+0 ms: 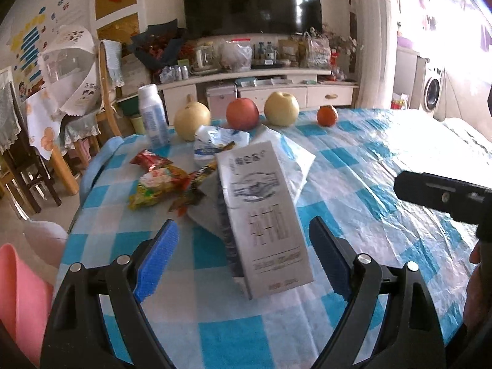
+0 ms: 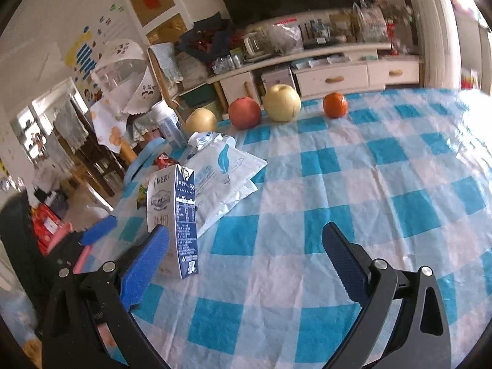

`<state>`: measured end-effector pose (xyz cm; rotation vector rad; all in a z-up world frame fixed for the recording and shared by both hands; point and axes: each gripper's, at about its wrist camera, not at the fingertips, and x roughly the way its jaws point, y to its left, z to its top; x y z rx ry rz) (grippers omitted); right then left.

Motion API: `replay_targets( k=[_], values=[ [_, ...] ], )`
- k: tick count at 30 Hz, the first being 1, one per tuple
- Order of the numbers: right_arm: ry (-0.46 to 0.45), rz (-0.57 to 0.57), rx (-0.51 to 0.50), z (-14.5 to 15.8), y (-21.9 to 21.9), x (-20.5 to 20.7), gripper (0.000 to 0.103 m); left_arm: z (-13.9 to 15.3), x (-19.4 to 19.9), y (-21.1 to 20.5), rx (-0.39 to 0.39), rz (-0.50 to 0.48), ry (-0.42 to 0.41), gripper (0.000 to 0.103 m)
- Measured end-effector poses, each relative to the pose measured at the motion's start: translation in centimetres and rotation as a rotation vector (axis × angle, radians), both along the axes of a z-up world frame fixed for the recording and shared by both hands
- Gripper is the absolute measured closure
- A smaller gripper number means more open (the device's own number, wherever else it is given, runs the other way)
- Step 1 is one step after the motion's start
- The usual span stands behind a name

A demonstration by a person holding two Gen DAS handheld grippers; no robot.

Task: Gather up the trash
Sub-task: 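Grasp the upright milk carton with the left gripper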

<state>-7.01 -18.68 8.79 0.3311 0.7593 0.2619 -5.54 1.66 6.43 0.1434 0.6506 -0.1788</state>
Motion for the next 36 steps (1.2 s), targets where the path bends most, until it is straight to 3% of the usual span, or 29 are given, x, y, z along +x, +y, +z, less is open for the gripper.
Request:
replay_targets(
  k=[7,16,18,19,20,25,36],
  values=[
    [0.016,0.001,0.041,-0.3,-0.3,1.8,0.005,-1.2,2.4,-1.6,0.023,0.023,0.056,0.026],
    [0.059,0.030,0.119,-1.6,0.0,4.9,0.006,-1.7,4.5,-1.3,-0.040,0.043,0.110,0.036],
    [0.063,0.045,0.130,-1.8,0.2,5.5,0.009,-1.7,4.7,-1.0,-0.061,0.047,0.122,0.038],
    [0.070,0.056,0.135,-1.9,0.4,5.9,0.017,-1.7,4.8,-0.9,-0.066,0.047,0.125,0.039],
    [0.077,0.062,0.138,-2.0,0.5,6.2,0.022,-1.7,4.9,-0.8,-0.068,0.049,0.128,0.039],
    [0.138,0.092,0.179,-3.4,1.4,7.4,0.026,-1.7,4.9,-0.6,-0.066,0.050,0.134,0.039],
    [0.227,0.105,0.274,-5.2,2.4,8.8,0.027,-0.1,3.8,2.4,-0.124,0.078,0.097,0.039]
  ],
)
